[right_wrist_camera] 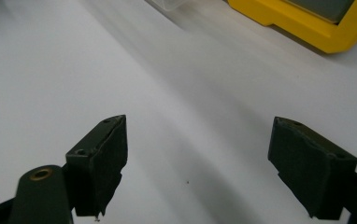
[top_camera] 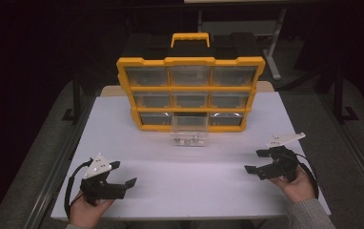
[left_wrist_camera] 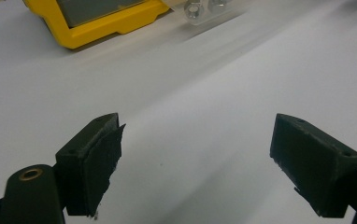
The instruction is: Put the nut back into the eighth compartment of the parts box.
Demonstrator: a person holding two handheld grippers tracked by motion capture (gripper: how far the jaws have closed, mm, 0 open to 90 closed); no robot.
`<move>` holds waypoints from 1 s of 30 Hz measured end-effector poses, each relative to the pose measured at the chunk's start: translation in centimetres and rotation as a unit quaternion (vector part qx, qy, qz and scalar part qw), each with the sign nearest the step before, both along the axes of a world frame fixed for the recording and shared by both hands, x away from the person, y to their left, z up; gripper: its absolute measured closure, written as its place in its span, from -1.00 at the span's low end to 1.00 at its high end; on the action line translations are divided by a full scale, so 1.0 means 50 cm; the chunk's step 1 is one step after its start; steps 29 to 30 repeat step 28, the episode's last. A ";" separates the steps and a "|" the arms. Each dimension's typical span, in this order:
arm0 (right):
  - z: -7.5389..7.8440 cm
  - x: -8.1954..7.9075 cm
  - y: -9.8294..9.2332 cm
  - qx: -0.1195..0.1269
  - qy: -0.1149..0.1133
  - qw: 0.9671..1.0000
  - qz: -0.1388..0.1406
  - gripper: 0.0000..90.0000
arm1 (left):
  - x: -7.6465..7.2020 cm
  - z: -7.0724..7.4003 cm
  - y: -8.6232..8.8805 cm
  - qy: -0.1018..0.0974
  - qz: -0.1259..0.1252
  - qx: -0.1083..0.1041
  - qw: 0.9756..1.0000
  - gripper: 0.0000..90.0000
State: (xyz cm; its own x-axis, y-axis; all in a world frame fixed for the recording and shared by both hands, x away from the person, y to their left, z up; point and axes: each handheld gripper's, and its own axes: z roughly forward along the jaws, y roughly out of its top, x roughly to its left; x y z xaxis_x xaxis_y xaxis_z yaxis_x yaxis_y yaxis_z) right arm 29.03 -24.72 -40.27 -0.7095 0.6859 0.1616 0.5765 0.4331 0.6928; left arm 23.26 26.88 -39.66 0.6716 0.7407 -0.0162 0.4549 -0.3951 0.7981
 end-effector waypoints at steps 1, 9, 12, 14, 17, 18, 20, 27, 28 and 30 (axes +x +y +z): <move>-0.001 -0.002 -0.002 0.001 -0.001 1.000 -0.002 -0.59 | 0.000 -0.001 -0.001 0.000 0.001 0.000 1.000 -0.65; -0.012 -0.028 -0.023 0.010 -0.008 1.000 -0.008 -0.60 | 0.000 -0.005 -0.005 0.003 -0.010 0.000 1.000 -0.65; -0.019 -0.036 -0.032 0.018 -0.006 1.000 -0.013 -0.60 | -0.001 -0.006 -0.007 0.005 -0.011 0.001 1.000 -0.66; -0.021 -0.042 -0.037 0.025 -0.001 1.000 -0.019 -0.62 | -0.001 -0.007 -0.006 0.004 -0.013 0.004 1.000 -0.66; -0.026 -0.050 -0.047 0.029 -0.005 0.999 -0.023 -0.64 | -0.001 -0.009 -0.007 0.004 -0.014 0.001 1.000 -0.66; -0.028 -0.054 -0.049 0.028 -0.010 0.999 -0.027 -0.65 | -0.001 -0.009 -0.007 0.004 -0.015 0.001 1.000 -0.66; -0.033 -0.059 -0.052 0.033 -0.013 0.999 -0.026 -0.65 | -0.002 -0.010 -0.009 0.005 -0.015 0.001 1.000 -0.66; -0.034 -0.073 -0.053 0.029 -0.023 0.999 -0.031 -0.65 | 0.001 -0.015 -0.003 0.006 -0.012 0.005 1.000 -0.66; -0.032 -0.074 -0.051 0.028 -0.026 0.999 -0.031 -0.65 | 0.001 -0.015 -0.002 0.005 -0.012 0.005 1.000 -0.66; -0.032 -0.074 -0.051 0.028 -0.026 0.999 -0.031 -0.65 | 0.001 -0.015 -0.002 0.005 -0.012 0.005 1.000 -0.66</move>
